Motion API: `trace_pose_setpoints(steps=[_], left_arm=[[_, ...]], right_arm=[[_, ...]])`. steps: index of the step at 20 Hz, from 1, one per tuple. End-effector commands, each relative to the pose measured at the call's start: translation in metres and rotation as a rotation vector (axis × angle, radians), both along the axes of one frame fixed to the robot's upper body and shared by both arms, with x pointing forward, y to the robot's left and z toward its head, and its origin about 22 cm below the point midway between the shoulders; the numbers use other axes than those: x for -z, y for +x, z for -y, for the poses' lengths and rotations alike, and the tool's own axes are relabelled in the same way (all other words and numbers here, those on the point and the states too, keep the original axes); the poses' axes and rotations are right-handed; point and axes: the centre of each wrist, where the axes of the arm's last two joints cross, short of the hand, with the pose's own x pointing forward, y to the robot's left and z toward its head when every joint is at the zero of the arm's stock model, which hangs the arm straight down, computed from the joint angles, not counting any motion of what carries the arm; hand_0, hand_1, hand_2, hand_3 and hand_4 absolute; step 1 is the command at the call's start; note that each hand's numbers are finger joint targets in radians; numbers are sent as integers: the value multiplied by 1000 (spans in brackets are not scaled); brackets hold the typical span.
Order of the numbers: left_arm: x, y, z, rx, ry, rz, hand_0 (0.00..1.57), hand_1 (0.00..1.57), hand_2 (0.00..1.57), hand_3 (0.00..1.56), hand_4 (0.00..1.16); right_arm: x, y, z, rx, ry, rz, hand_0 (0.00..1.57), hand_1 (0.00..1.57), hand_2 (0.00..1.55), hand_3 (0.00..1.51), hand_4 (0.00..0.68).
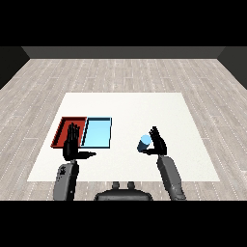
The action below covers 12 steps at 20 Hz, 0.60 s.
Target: Pick the blue can and put it in the blue box
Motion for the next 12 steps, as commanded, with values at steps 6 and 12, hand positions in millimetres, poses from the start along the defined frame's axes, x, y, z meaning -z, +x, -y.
trace_pose_setpoints(steps=[6, 12], left_arm=[[14, 5, -6, -17, 8, 1, 0, 0, 0, 0, 0], [9, 4, 16, -8, -1, 0, 0, 0, 0, 0, 0]], right_arm=[[1, 19, -8, -23, 8, -5, 0, 0, 0, 0, 0], [-1, 38, -13, -24, -20, -13, 0, 0, 0, 0, 0]])
